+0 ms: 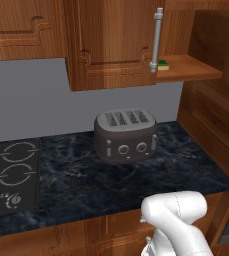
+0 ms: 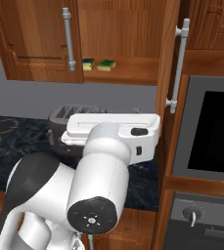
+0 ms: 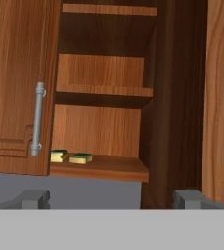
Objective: Pick up the sponge and sponge from the sink, and place them back in the cabinet, and close the cabinet doors.
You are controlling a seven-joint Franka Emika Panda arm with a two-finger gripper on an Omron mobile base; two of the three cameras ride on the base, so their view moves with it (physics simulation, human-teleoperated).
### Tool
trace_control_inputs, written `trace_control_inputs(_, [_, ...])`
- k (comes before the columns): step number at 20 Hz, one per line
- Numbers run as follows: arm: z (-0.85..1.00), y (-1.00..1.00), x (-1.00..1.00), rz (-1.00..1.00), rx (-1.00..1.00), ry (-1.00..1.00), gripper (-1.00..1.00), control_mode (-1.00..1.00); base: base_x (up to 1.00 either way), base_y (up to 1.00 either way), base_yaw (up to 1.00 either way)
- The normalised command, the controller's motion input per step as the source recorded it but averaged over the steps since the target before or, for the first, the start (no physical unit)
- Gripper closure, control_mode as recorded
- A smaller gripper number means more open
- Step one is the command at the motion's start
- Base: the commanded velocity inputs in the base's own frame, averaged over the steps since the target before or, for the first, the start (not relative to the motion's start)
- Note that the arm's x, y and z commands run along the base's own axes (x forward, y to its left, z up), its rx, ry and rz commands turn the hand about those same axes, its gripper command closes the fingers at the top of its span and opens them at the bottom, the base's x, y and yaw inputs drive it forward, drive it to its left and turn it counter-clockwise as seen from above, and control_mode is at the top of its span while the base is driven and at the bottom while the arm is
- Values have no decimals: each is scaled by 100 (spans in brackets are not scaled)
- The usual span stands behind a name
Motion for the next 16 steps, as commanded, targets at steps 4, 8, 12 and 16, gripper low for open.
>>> trace_control_inputs(4, [0,-37,0,0,0,0,-100,-100,0,0,0])
trace_control_inputs(8, [0,-34,0,0,0,0,-100,-100,0,0,0])
trace_control_inputs(12, [0,-32,0,0,0,0,-100,-100,0,0,0])
trace_control_inputs(16, [0,-32,0,0,0,0,-100,-100,0,0,0])
